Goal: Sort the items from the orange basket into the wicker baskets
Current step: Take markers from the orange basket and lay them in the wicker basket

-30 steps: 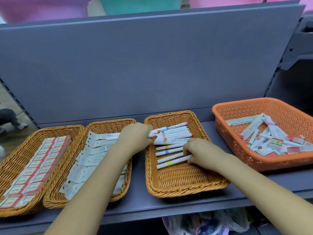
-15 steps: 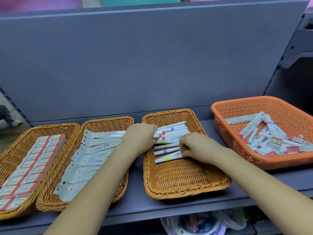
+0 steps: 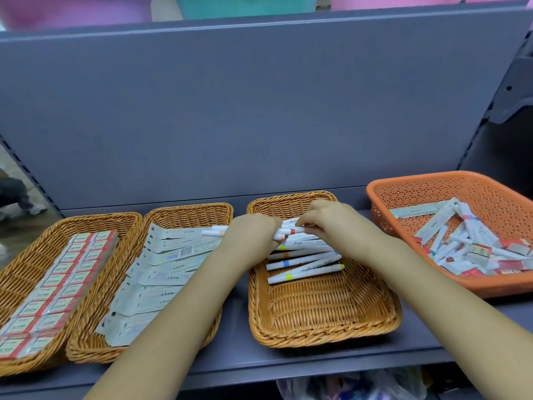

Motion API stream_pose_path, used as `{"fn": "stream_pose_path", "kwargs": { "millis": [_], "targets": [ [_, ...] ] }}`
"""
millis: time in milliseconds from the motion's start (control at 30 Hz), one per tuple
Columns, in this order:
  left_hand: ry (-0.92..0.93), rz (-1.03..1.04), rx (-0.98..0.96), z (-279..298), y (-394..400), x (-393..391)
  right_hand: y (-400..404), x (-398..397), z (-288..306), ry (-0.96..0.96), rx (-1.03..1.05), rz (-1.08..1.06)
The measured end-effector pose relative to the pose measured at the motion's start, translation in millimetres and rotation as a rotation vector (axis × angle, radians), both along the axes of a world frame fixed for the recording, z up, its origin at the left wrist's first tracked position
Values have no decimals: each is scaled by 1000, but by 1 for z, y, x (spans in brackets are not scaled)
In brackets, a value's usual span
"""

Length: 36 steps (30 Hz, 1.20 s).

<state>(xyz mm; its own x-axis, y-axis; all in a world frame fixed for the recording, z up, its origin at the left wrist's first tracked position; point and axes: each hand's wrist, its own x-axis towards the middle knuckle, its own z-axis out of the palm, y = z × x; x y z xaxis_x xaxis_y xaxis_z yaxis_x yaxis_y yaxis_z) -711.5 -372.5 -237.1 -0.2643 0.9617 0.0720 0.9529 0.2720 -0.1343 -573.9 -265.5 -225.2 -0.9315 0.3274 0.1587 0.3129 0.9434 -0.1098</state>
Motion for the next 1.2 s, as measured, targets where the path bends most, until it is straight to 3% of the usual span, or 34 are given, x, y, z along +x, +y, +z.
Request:
{"fn": "stream_pose_path", "kwargs": {
  "millis": [333,1000,1100,1200],
  "targets": [
    [56,12,-56,5,-2,-5,18,44,9,13,12,-169],
    [-2,15,-14,5,0,4,-20,35,-39,-435,70,-126],
    [5,26,-29,6,1,6,-14,35,-24,-383,-62,-94],
    [16,19,-35,6,2,10,-12,26,-3,-66,-271,-129]
  ]
}}
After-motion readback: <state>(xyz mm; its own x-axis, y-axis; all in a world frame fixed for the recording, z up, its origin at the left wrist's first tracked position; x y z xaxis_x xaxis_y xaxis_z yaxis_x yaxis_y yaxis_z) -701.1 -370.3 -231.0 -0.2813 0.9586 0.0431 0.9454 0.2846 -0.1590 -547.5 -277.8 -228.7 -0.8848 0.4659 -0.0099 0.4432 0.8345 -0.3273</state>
